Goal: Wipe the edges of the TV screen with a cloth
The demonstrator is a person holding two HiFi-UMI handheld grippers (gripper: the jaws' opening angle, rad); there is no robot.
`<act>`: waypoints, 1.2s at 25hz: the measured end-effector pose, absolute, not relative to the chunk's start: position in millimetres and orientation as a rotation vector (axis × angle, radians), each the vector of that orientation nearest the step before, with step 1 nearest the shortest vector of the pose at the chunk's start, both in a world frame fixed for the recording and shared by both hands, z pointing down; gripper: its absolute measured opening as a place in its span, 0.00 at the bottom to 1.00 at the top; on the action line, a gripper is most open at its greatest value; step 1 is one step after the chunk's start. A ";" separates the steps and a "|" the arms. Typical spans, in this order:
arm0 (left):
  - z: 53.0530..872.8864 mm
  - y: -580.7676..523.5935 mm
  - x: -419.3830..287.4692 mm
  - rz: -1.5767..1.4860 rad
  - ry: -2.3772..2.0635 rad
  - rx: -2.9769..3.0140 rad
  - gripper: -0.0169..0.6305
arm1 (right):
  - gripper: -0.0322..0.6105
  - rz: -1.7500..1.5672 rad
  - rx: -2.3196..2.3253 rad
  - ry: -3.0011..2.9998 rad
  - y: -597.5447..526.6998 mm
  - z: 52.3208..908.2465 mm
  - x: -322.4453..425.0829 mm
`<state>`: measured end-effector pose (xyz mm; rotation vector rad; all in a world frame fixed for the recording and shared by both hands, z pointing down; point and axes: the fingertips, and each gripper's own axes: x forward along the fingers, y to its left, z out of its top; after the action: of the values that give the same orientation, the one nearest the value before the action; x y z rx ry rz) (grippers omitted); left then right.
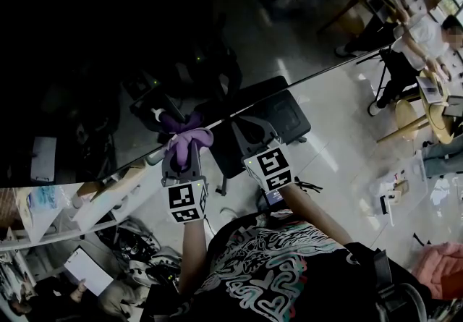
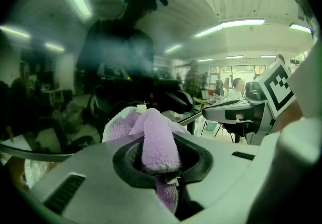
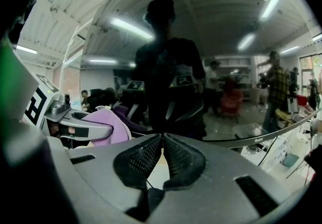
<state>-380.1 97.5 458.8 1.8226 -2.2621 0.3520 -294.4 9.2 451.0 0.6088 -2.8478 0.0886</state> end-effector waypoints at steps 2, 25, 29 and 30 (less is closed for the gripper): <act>457.4 95.5 -378.0 0.349 -2.257 1.828 0.13 | 0.11 0.095 0.606 -2.844 8.2 449.4 -293.5; 452.1 55.9 -332.9 0.329 -2.221 1.863 0.13 | 0.11 0.105 0.580 -2.873 -22.0 444.2 -261.6; 453.7 55.5 -334.0 0.296 -2.217 1.856 0.13 | 0.11 0.095 0.583 -2.876 -22.3 445.0 -262.0; 453.9 55.2 -334.2 0.290 -2.216 1.853 0.13 | 0.11 0.094 0.582 -2.878 -22.9 445.1 -262.3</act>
<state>-334.2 55.2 453.9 1.8531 -2.2164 0.2897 -262.3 -22.9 445.1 0.5817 -2.8776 0.0936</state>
